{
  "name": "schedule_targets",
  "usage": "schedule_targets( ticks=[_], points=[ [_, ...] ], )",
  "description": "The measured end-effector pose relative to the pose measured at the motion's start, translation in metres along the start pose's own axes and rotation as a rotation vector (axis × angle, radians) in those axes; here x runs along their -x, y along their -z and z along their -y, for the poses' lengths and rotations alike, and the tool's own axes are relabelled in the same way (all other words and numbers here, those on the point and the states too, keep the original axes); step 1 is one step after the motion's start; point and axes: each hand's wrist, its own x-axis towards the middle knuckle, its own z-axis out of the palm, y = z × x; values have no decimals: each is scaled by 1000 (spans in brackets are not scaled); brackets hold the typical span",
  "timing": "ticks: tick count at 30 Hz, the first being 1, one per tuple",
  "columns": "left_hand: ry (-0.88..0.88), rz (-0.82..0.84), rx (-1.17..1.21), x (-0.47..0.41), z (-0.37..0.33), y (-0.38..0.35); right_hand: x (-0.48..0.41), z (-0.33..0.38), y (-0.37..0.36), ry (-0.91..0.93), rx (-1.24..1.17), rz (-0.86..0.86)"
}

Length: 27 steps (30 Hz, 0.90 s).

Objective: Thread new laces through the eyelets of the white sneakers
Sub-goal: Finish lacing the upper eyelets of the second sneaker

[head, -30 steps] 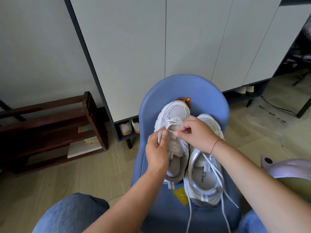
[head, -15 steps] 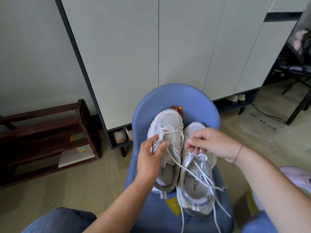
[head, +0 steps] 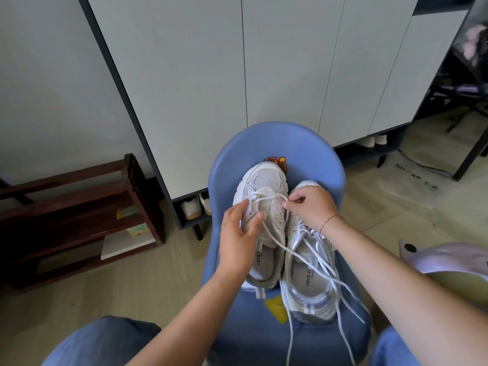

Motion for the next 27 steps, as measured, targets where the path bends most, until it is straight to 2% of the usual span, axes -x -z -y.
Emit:
schedule_targets(
  ticks=[3, 5, 7, 9, 11, 14, 18, 20, 23, 25, 27],
  points=[
    [-62, -10, -41, 1, -7, 0, 5, 7, 8, -50, -165, 62],
    [-135, -29, -33, 2, -15, 2, 13, 20, 22, -91, -467, 156],
    [-218, -33, -13, 3, -26, 3, 22, 32, 39, -119, -812, 328],
    [-244, 58, 62, 7, -40, 3, 31, 41, 50, -119, -1000, 472],
    [-188, 225, 204, 13, -49, 0, 37, 44, 56, -125, -1080, 564],
    [-5, 383, 319, 14, -46, -5, 36, 41, 56, -202, -1197, 561],
    [88, 446, 296, 8, -43, 5, 24, 32, 50, -319, -1384, 348],
    [150, 395, 452, 2, -45, 14, 21, 29, 49, -298, -1308, 286],
    [245, 317, 746, -10, -47, 26, 29, 32, 46, -141, -917, 431],
    [260, 272, 850, -16, -50, 32, 37, 37, 38, 1, -668, 542],
    [240, 241, 914, -20, -53, 36, 42, 40, 29, 121, -437, 490]
  ],
)
